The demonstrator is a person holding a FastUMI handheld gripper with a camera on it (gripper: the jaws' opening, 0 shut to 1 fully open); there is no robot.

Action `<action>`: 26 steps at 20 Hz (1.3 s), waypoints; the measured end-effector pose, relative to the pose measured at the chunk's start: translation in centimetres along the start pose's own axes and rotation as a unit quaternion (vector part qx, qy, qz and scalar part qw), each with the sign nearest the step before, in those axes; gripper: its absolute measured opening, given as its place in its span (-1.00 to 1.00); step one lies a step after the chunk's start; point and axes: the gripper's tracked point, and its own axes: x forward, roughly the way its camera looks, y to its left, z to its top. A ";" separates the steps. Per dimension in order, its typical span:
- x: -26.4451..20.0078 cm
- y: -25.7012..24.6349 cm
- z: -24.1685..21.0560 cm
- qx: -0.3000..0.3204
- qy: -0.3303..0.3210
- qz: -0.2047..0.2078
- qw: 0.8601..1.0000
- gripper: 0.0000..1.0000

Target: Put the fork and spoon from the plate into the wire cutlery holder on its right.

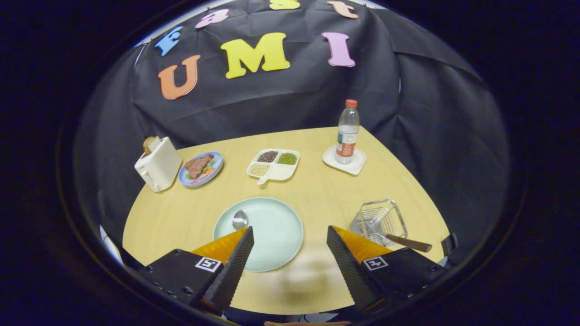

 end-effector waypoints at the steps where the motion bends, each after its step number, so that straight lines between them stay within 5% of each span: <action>1: 0.6 0.9 -0.5 -0.003 0.007 0.005 1.000 0.94; 17: 8.8 7.9 -6.9 -0.013 0.129 0.037 0.991 0.93; 20: 9.5 8.3 -7.6 -0.008 0.147 0.033 0.989 0.71; 26: 10.8 8.9 -8.8 -0.017 0.176 0.023 0.984 -0.20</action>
